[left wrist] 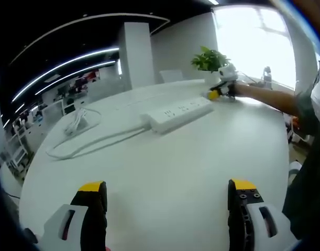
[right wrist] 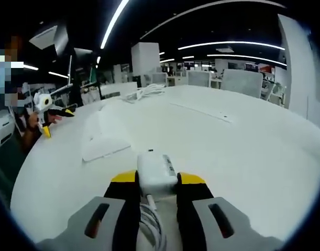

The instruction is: Straighten the power strip on the desk, plug the charger into it

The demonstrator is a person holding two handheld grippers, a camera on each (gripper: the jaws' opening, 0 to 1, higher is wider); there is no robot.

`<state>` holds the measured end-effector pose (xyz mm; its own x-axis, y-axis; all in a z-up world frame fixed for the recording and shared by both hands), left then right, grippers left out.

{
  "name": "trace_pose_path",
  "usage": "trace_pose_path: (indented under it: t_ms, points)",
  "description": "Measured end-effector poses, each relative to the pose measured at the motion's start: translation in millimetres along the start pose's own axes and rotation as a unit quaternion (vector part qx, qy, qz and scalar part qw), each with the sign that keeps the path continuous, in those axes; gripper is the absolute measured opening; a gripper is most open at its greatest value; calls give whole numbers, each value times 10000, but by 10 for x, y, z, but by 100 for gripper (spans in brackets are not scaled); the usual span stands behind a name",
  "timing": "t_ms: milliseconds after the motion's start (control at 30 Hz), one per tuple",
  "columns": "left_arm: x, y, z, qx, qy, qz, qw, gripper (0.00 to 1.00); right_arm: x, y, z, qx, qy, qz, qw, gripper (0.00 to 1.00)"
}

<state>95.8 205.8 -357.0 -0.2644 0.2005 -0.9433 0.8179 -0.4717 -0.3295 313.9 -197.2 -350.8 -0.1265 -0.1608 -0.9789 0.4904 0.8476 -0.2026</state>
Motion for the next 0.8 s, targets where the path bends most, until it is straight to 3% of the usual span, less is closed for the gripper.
trace_pose_path:
  t_ms: [800]
  points:
    - [-11,-32,35,36,-10,87,10000,99,-235,-55,-237,-85,-579,-263,9979,24]
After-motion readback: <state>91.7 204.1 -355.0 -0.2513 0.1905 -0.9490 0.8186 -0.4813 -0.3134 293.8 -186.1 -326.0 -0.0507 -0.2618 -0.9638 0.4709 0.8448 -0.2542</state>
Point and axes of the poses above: the point that each gripper's makers call its tool centre point, and the gripper's own axes: y roughly forward along the fingers, z roughly to its right, x roughly out of its underside, the point moved 4 cm from there along -y, roughly backward along the fingers, and after that the axes turned 13 degrees about z, right-handed, at the moved point
